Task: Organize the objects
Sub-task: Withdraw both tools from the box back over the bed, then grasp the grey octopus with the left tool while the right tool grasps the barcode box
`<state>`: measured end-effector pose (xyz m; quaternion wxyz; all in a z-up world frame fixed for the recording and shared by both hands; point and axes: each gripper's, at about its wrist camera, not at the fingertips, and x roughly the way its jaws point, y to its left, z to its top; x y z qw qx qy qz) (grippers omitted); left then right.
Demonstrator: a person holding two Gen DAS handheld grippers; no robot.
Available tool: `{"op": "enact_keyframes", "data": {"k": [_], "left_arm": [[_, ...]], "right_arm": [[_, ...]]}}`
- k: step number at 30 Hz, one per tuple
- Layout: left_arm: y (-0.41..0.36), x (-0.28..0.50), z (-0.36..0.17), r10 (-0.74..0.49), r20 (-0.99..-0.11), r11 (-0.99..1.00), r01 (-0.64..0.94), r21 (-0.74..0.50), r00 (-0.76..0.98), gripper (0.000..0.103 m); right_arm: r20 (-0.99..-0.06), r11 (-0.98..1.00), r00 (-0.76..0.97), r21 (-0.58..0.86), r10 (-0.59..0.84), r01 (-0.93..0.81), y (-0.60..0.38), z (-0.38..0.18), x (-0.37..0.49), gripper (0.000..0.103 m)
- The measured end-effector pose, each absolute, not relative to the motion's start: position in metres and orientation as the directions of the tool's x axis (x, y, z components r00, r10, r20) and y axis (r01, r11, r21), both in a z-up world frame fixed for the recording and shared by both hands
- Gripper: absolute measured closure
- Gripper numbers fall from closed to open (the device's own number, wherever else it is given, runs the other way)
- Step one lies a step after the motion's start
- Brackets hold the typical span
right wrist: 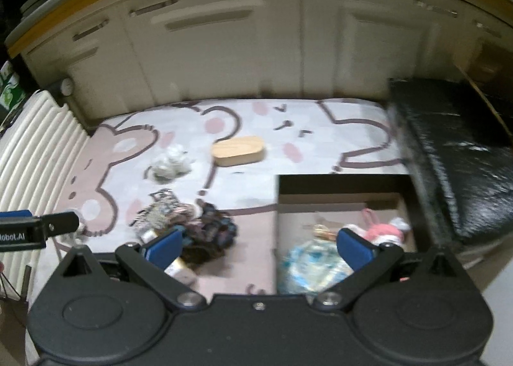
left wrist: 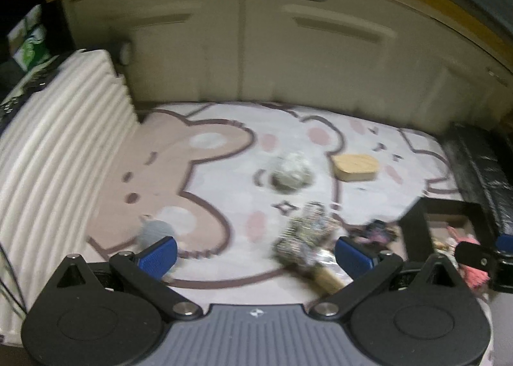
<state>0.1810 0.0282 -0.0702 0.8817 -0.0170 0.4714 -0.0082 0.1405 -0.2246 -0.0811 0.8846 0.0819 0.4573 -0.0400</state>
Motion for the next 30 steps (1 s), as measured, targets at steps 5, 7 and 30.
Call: {"op": "enact_keyframes", "data": {"k": [5, 7, 30], "left_arm": [[0.066, 0.19, -0.078, 0.023, -0.832, 0.997, -0.072, -0.02, 0.554, 0.0], [0.077, 0.193, -0.081, 0.035, -0.828, 0.996, -0.087, -0.018, 0.56, 0.0], [0.129, 0.24, -0.14, 0.028, -0.88, 0.997, -0.076, -0.01, 0.474, 0.014]], "right_arm": [[-0.802, 0.987, 0.596, 0.122, 0.038, 0.101, -0.196, -0.086, 0.155, 0.0], [-0.802, 0.993, 0.597, 0.088, 0.025, 0.076, -0.183, -0.088, 0.161, 0.0], [-0.896, 0.972, 0.388, 0.161, 0.217, -0.172, -0.121, -0.152, 0.22, 0.027]]}}
